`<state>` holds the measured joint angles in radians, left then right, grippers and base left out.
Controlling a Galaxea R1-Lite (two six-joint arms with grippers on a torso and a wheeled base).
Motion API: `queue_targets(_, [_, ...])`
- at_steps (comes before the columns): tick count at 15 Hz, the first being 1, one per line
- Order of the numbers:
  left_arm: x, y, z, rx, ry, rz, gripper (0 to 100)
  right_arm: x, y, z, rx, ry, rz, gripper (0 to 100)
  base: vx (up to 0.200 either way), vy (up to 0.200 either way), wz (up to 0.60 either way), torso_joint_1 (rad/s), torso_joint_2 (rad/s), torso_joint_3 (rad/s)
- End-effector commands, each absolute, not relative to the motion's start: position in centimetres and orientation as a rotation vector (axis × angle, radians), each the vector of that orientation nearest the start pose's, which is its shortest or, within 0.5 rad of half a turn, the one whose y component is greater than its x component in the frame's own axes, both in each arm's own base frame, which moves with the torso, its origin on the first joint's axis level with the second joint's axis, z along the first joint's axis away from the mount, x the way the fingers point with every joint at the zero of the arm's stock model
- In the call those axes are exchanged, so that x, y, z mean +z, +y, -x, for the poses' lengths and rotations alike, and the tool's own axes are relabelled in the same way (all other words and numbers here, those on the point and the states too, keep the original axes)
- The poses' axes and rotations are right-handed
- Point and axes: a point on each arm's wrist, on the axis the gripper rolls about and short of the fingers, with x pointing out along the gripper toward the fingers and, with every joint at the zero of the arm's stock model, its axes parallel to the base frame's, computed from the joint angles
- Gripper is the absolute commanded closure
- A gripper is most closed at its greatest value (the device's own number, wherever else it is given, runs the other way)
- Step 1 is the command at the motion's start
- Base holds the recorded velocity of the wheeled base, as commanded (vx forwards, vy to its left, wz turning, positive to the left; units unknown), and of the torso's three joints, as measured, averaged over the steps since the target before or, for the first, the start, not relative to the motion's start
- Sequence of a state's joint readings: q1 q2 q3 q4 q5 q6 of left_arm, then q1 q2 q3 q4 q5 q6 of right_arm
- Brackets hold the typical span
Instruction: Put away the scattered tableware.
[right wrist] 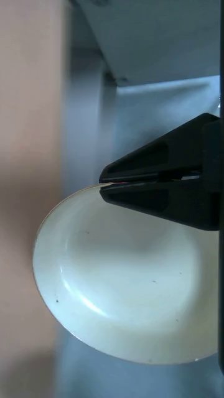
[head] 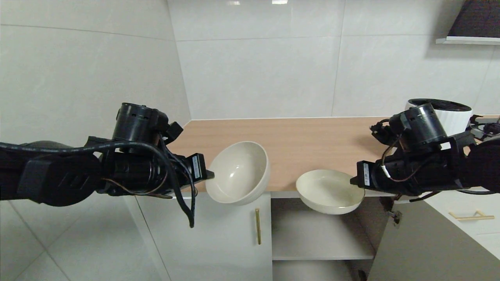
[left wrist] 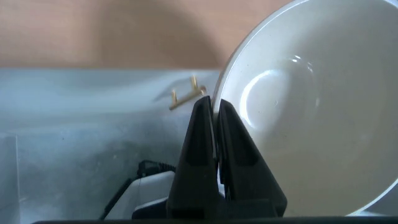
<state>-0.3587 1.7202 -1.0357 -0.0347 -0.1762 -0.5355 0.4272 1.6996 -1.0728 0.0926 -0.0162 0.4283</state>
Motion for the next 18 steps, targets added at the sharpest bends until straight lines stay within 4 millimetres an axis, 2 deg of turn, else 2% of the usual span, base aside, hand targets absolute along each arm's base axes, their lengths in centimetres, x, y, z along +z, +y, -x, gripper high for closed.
queue_targets(1, [18.7,-11.1,-27.1,-0.370,0.778,0.439,100,19.2,11.5,-25.3,0.243,0.774,-0.236,100,0.000,0.000,0.00,0.000,0.00,0.000])
queue_targets(7, [17.6,-11.7,-26.9,-0.399,0.827,0.424,100,18.3,10.5,-24.8,0.240,0.789,-0.178,100,0.000,0.000,0.00,0.000,0.00,0.000])
queue_targets(9, [17.1,-12.2,-27.1,-0.405,0.846,0.417,100,18.8,10.1,-24.5,0.244,0.764,-0.174,100,0.000,0.000,0.00,0.000,0.00,0.000])
queue_targets(15, [17.0,-12.3,-27.2,-0.404,0.840,0.415,100,18.6,10.1,-24.6,0.241,0.774,-0.170,100,-0.200,0.000,0.00,-0.001,0.00,0.002])
queue_targets(18, [17.0,-12.3,-27.2,-0.405,0.837,0.415,100,17.9,10.3,-25.1,0.234,0.797,-0.163,100,0.000,0.000,0.00,0.000,0.00,0.000])
